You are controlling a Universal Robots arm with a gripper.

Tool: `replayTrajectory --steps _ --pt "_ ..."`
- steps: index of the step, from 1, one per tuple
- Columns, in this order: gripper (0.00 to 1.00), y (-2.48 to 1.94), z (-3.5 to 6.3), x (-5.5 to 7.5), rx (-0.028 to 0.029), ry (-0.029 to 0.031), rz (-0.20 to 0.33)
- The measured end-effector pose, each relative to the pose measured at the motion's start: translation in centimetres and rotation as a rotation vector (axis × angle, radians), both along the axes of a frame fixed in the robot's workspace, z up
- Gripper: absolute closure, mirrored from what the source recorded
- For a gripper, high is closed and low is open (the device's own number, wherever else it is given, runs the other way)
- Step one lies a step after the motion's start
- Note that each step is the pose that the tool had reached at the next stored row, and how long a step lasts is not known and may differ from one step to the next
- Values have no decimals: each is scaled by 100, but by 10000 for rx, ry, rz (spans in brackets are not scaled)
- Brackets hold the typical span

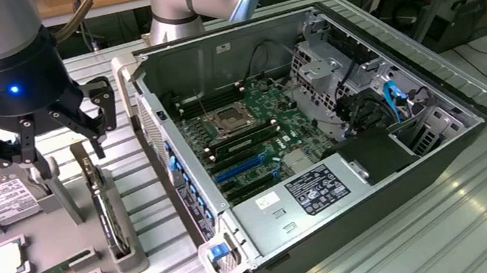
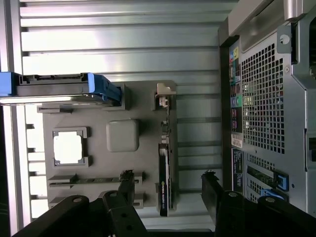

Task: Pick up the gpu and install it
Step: 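Pick up the gpu and move the gpu toward the slot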

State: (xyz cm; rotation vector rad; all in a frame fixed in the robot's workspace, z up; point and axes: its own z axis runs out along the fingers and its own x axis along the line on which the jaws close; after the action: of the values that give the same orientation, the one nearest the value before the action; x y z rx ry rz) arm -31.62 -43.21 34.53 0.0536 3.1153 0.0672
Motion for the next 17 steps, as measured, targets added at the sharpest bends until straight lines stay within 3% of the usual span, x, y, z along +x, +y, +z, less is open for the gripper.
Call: replayTrajectory --steps 17 --pt "34 0 -82 0 1 -1 0"
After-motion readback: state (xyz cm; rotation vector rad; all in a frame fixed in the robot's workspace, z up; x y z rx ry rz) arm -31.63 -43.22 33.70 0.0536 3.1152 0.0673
